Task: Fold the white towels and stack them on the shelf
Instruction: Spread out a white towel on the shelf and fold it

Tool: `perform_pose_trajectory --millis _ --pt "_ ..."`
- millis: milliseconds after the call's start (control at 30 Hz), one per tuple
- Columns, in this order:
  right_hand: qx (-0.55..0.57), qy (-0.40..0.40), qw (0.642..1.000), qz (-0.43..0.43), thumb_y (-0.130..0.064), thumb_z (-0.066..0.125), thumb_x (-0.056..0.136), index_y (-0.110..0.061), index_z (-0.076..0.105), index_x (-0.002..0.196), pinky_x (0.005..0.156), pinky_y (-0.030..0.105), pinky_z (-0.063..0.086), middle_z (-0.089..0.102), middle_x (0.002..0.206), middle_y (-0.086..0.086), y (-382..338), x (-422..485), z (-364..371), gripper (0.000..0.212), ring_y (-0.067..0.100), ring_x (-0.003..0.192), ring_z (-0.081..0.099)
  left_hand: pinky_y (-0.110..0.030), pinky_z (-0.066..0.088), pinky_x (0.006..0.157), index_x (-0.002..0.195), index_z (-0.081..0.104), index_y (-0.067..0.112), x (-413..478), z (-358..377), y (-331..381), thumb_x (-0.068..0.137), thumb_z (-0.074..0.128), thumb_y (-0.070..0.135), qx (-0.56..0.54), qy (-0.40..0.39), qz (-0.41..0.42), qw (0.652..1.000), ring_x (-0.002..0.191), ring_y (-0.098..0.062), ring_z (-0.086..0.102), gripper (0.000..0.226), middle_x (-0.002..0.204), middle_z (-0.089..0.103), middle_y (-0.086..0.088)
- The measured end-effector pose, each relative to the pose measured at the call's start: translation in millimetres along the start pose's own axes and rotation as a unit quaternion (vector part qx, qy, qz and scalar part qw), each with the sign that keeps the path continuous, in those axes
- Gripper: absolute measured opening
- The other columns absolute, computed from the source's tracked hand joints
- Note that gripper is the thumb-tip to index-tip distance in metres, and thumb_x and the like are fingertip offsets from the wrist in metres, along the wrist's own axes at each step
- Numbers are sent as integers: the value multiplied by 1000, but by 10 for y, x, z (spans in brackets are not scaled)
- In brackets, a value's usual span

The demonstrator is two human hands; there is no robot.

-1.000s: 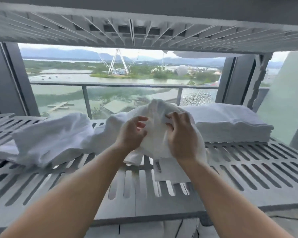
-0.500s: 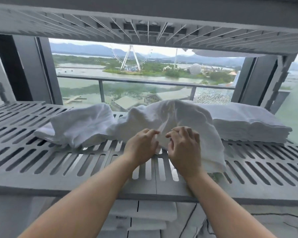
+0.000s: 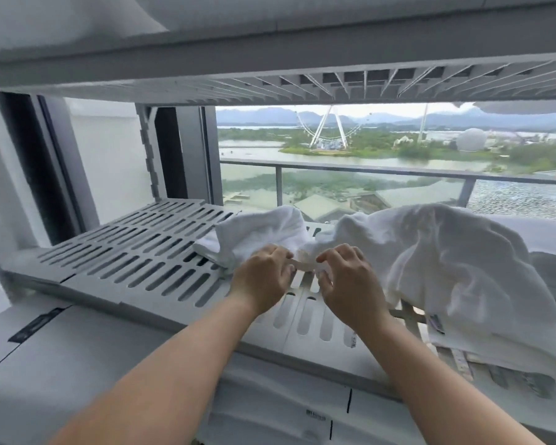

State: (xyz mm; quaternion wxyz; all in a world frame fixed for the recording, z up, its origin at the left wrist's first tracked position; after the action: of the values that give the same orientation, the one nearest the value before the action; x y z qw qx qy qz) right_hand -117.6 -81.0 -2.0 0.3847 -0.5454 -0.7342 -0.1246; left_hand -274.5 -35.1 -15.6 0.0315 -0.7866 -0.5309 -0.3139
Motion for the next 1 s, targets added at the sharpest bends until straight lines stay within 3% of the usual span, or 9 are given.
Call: perform_pose_trajectory --millis 267,467,600,700,833,1000 --pt "-41 -13 999 -12 -27 66 86 -19 66 104 90 42 49 64 106 3 -713 673 899 20 27 103 59 -38 50 97 125 61 23 261 -173 -1151 93 57 39 51 -3 17 999 117 -19 57 36 128 62 3" --pt "-90 -20 990 105 -33 63 85 -18 65 107 88 43 48 64 105 6 -771 1119 1541 26 30 101 60 -46 36 112 134 55 25 675 -161 -1659 92 49 58 56 -10 102 993 137 -25 40 53 148 46 -2" --pt "-127 -74 973 175 -51 50 88 -22 55 122 93 45 48 58 119 9 -536 1131 1797 46 31 109 55 -46 22 122 147 39 28 880 126 -1862 94 44 66 52 -84 141 985 150 -27 22 66 163 24 -7" --pt "-117 -113 964 209 -59 43 91 -27 45 137 98 44 44 58 127 11 -365 1084 1911 56 31 115 53 -38 25 119 154 30 29 864 391 -1926 95 46 62 4 -132 130 983 147 -25 31 70 163 26 -5" --pt "-127 -132 960 212 -63 36 92 -28 38 141 100 45 41 61 128 11 -341 1068 1974 60 32 119 53 -36 32 111 151 36 29 893 408 -1976 93 54 51 -34 -111 131 985 133 -23 46 64 150 43 0" --pt "-128 -125 961 209 -63 33 92 -31 37 144 102 44 39 60 131 5 -370 1006 1946 62 28 122 53 -36 38 108 148 41 30 878 384 -1978 92 57 48 -52 -100 131 985 127 -21 51 61 143 50 2"
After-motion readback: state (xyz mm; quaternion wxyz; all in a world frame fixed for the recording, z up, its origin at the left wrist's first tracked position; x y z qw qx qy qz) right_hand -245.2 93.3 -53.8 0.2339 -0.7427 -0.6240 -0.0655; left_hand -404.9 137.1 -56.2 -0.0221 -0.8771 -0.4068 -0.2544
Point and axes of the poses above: each hand's wrist, its own x-axis towards the middle knuckle, its own z-axis out of the palm, y = z × x, the point moved 10 cm from there along x, towards the middle knuckle
